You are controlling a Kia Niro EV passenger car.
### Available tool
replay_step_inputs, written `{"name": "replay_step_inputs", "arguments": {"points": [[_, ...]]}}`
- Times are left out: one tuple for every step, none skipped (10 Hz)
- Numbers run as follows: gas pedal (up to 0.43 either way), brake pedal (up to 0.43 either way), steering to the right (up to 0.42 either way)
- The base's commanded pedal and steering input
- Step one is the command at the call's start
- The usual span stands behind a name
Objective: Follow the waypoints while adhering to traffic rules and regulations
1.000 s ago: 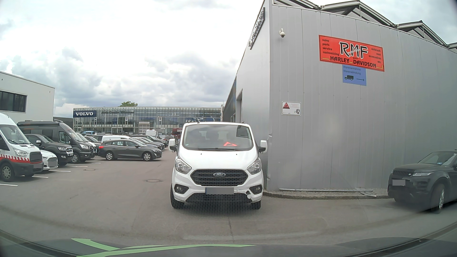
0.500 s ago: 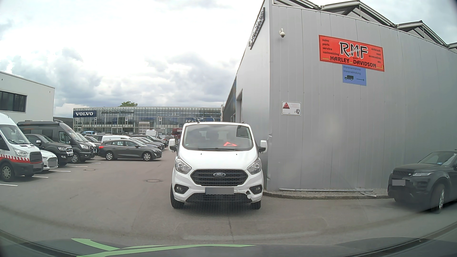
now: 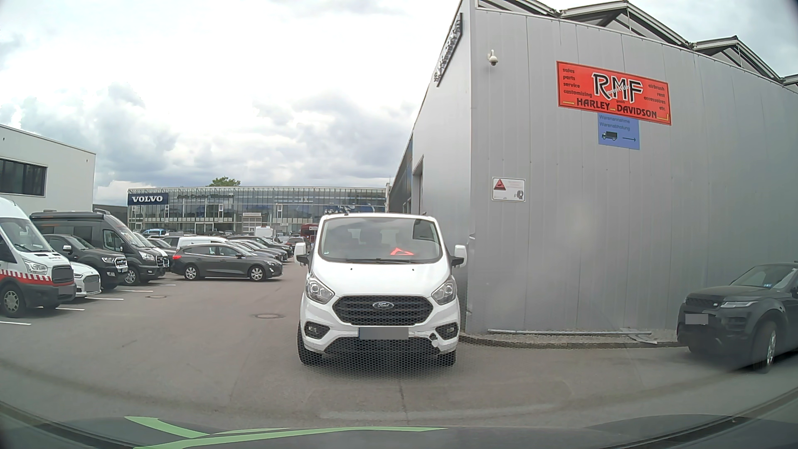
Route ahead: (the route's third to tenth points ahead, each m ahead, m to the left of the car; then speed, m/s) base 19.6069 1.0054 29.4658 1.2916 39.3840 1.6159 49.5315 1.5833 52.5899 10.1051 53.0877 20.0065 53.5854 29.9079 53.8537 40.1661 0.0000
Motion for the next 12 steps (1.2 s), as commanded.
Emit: {"name": "replay_step_inputs", "arguments": {"points": [[0.0, 0.457, 0.006], [0.0, 0.457, 0.005], [0.0, 0.457, 0.006], [0.0, 0.457, 0.006], [0.0, 0.457, 0.006], [0.0, 0.457, 0.006], [0.0, 0.457, 0.006], [0.0, 0.457, 0.005], [0.0, 0.451, 0.006], [0.0, 0.457, 0.006], [0.0, 0.451, 0.005], [0.0, 0.457, 0.006]]}}
